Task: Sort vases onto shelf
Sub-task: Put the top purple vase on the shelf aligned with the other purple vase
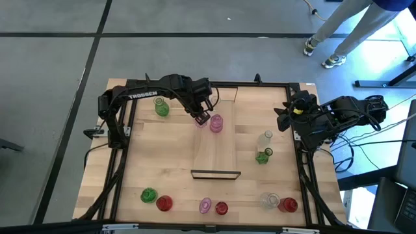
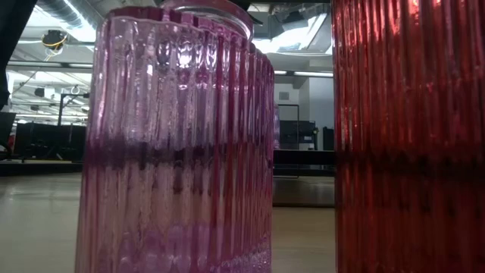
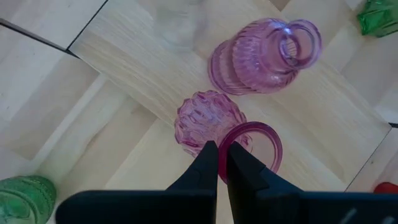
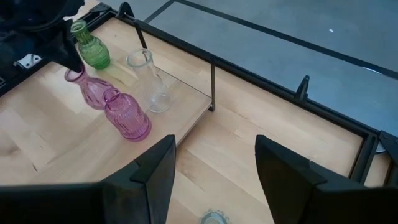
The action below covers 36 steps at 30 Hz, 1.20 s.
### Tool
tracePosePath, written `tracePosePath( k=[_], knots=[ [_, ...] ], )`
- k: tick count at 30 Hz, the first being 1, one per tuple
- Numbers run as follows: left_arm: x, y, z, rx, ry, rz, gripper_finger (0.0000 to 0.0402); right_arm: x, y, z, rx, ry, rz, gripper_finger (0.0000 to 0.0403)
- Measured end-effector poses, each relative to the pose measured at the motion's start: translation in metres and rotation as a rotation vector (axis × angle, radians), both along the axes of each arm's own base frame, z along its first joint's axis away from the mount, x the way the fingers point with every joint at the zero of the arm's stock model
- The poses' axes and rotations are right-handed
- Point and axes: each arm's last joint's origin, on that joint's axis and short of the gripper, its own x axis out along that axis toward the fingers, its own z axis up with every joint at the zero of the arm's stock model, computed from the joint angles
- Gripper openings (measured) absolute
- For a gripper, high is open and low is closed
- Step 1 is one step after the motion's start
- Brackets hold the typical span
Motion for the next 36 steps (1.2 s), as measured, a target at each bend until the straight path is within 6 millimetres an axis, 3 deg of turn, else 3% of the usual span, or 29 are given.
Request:
tracePosePath(
  k=[9,36],
  knots=[
    [0.006,0.009,-0.013,-0.042,0.016,-0.006,0.0004,0.0,0.0,0.0,0.001,0.0,0.001,0.02],
    [0.012,0.007,-0.038,-0.07,0.056,-0.038,0.0004,0.0,0.0,0.0,0.01,0.004,0.006,0.02]
  ],
)
